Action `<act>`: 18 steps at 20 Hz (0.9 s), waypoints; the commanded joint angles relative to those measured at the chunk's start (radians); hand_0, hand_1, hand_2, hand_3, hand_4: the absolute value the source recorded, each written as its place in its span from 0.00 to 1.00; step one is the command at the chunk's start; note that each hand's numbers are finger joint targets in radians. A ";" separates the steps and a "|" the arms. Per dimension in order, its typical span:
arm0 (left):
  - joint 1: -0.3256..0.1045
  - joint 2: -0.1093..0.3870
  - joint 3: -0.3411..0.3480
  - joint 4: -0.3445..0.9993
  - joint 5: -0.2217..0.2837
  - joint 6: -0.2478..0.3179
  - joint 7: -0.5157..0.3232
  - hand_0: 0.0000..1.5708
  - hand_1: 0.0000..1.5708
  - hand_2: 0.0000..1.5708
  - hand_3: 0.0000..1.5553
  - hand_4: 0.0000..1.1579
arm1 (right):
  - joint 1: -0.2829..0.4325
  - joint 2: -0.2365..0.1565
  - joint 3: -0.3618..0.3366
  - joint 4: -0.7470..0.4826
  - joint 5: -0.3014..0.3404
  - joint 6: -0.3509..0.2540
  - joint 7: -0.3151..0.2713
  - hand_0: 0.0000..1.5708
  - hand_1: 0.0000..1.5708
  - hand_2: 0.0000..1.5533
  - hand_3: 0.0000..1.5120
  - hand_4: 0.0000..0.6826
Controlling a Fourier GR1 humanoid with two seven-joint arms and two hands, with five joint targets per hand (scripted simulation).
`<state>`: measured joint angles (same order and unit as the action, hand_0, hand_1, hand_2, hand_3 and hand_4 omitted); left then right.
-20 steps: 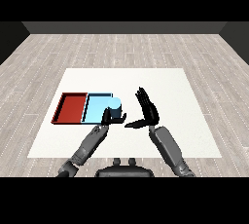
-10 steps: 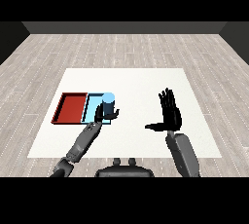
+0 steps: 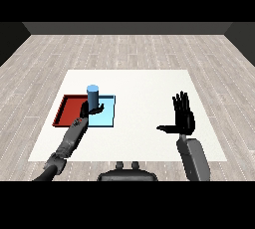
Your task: Pick the blue can and put it in the blue box
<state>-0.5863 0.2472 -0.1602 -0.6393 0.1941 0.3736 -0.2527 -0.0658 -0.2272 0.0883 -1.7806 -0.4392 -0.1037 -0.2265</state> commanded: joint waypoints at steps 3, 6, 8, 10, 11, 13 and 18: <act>-0.137 0.066 0.050 0.255 -0.035 -0.048 0.048 1.00 1.00 1.00 0.96 0.91 | -0.019 0.033 -0.007 0.116 0.051 0.000 -0.063 0.00 0.00 0.00 0.00 0.00; -0.200 0.045 0.025 0.380 -0.086 0.024 0.125 1.00 1.00 0.99 0.90 0.86 | 0.011 0.015 -0.042 0.107 -0.008 0.050 -0.066 0.00 0.00 0.00 0.00 0.00; -0.204 -0.016 0.026 0.446 -0.096 0.067 0.108 1.00 1.00 0.98 0.91 0.83 | -0.118 0.079 -0.006 0.178 0.032 -0.041 -0.012 0.00 0.00 0.00 0.00 0.00; -0.202 0.002 0.025 0.500 -0.107 0.012 0.108 1.00 1.00 0.96 0.89 0.85 | -0.057 0.069 -0.028 0.197 0.027 0.001 -0.069 0.00 0.00 0.00 0.00 0.00; -0.245 -0.015 0.017 0.515 -0.121 0.046 0.152 0.99 0.99 0.94 0.83 0.83 | -0.105 0.050 -0.060 0.266 0.012 0.020 -0.062 0.00 0.00 0.00 0.00 0.00; -0.221 -0.049 -0.010 0.555 -0.155 0.056 0.122 0.97 0.97 0.89 0.73 0.78 | -0.081 0.076 -0.018 0.217 0.046 -0.008 -0.061 0.00 0.00 0.00 0.00 0.00; -0.219 -0.040 -0.009 0.617 -0.164 -0.016 0.191 0.96 0.96 0.89 0.35 0.74 | -0.018 0.078 -0.034 0.206 0.013 0.039 -0.088 0.00 0.00 0.00 0.00 0.00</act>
<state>-0.8189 0.2178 -0.1643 -0.0924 0.0442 0.3905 -0.1043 -0.1179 -0.1641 0.0471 -1.5611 -0.4234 -0.0748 -0.3013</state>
